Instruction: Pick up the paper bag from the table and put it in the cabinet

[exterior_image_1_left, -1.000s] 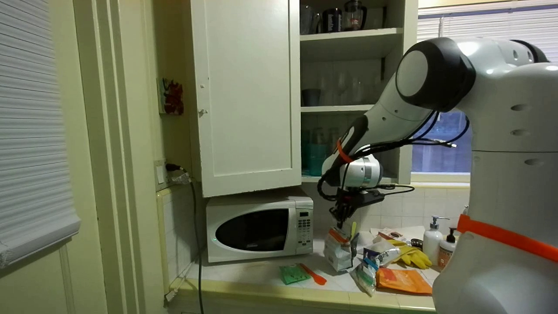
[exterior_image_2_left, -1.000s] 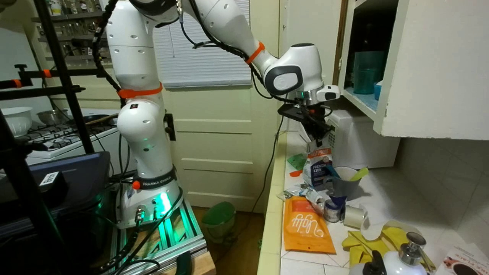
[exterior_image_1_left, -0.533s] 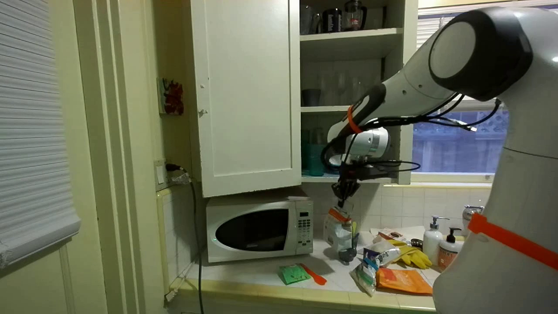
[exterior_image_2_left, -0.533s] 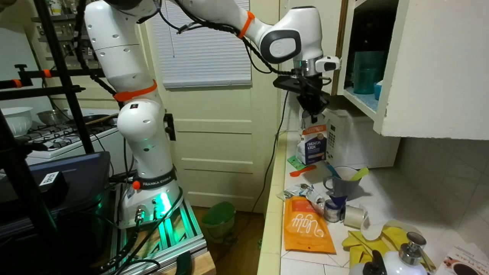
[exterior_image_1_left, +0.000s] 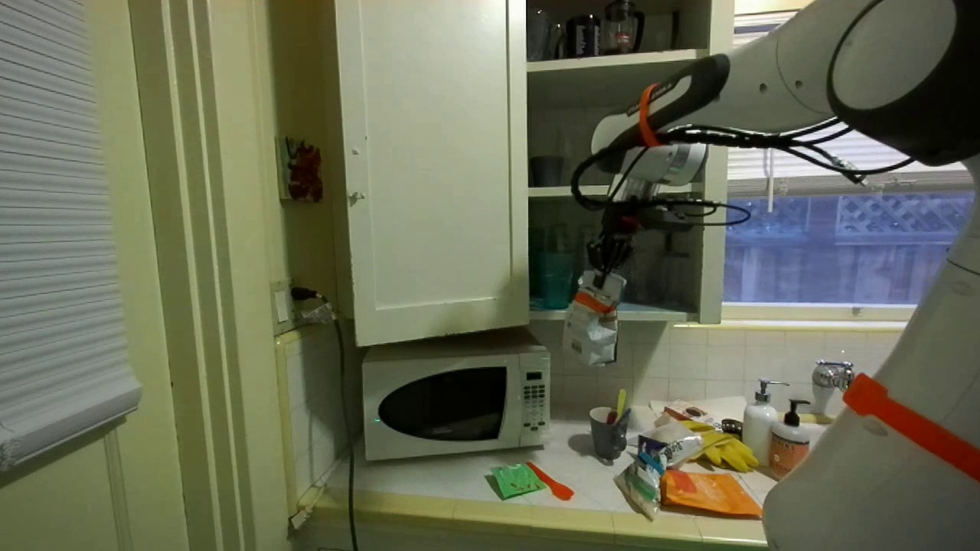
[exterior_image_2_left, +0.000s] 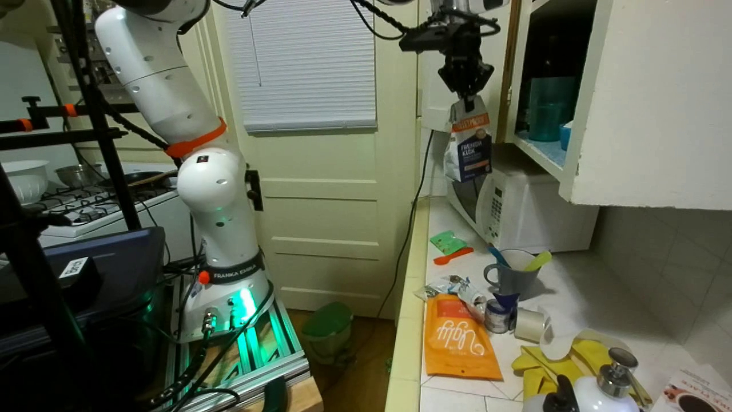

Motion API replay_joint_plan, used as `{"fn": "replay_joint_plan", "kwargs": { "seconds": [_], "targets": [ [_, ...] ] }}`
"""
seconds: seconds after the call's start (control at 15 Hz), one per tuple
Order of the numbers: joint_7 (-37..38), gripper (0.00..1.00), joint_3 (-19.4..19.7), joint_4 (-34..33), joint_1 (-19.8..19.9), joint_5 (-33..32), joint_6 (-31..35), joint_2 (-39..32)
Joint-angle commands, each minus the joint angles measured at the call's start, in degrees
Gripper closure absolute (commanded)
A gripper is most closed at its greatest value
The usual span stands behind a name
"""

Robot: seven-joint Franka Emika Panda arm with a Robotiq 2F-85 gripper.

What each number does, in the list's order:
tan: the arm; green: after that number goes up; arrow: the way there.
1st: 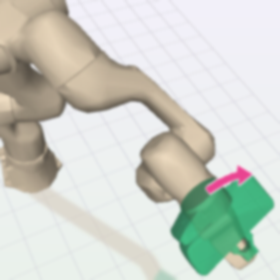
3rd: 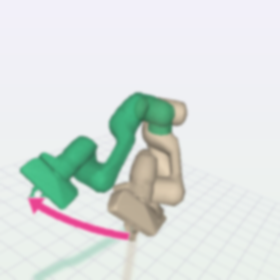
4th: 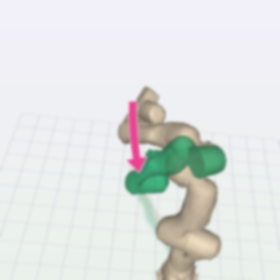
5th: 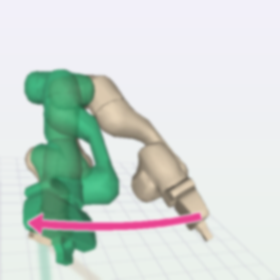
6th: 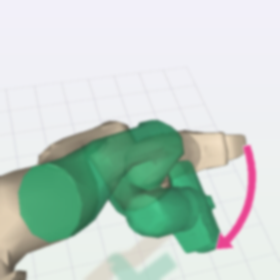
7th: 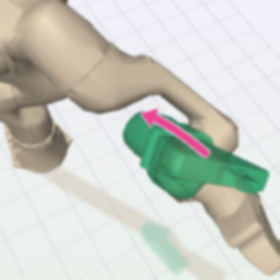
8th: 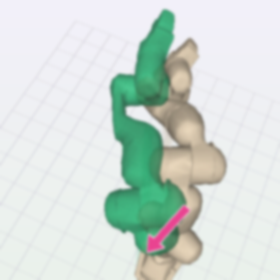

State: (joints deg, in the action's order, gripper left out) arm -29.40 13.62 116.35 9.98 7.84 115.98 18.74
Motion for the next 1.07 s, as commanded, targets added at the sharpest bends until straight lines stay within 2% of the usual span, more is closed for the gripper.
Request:
{"fn": "replay_joint_plan", "kwargs": {
  "seconds": [0.0,0.13,0.2,0.33,0.6,0.8,1.0],
  "targets": [
    [0.91,0.99,2.06,-11.30,-1.67,1.51,-8.95,0.03],
    [2.24,0.99,2.58,-17.43,-1.59,1.64,-11.72,-0.74],
    [1.10,0.97,2.09,-11.70,-1.62,0.25,-8.08,0.52],
    [1.61,0.97,2.41,-15.64,-1.61,0.29,-10.08,0.40],
    [1.72,0.99,2.48,-16.30,-1.64,0.35,-10.43,-0.29],
    [0.14,0.99,1.14,-24.27,-2.86,-1.35,-5.24,-3.53],
    [1.03,0.99,0.39,-32.25,-3.43,-2.27,-4.80,-4.53]
  ]
}}
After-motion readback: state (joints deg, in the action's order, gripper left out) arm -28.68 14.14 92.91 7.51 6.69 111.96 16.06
